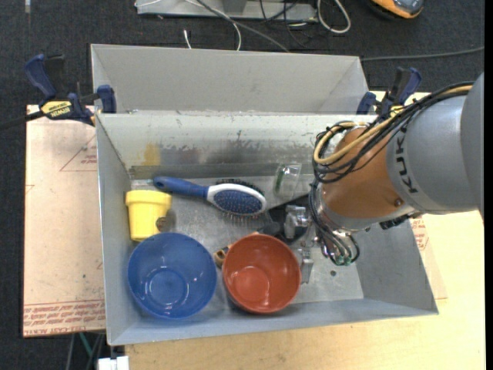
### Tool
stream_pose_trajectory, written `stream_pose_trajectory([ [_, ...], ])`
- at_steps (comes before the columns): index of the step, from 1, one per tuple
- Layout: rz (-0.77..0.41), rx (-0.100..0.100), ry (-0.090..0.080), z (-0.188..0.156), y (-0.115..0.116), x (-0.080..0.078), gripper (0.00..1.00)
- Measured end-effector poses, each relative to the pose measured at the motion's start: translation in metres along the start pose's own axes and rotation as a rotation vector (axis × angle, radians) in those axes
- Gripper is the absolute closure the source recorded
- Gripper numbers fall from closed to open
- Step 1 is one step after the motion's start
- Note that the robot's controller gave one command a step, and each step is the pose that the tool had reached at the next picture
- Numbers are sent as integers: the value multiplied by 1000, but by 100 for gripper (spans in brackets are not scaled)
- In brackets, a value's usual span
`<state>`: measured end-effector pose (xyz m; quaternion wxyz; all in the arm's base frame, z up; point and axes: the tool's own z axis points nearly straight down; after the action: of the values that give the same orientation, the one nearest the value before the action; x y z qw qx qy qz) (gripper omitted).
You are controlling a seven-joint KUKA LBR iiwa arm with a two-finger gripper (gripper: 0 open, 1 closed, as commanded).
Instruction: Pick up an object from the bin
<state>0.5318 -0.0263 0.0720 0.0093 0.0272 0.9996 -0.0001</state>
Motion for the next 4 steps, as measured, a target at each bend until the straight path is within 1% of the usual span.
stream_pose_trajectory([
  [1, 17, -3, 2, -1, -1, 6, 0],
  [2, -381, -1, -5, 0, 19, 22, 100],
  [4, -387, -1, -7, -5, 23, 23, 100],
])
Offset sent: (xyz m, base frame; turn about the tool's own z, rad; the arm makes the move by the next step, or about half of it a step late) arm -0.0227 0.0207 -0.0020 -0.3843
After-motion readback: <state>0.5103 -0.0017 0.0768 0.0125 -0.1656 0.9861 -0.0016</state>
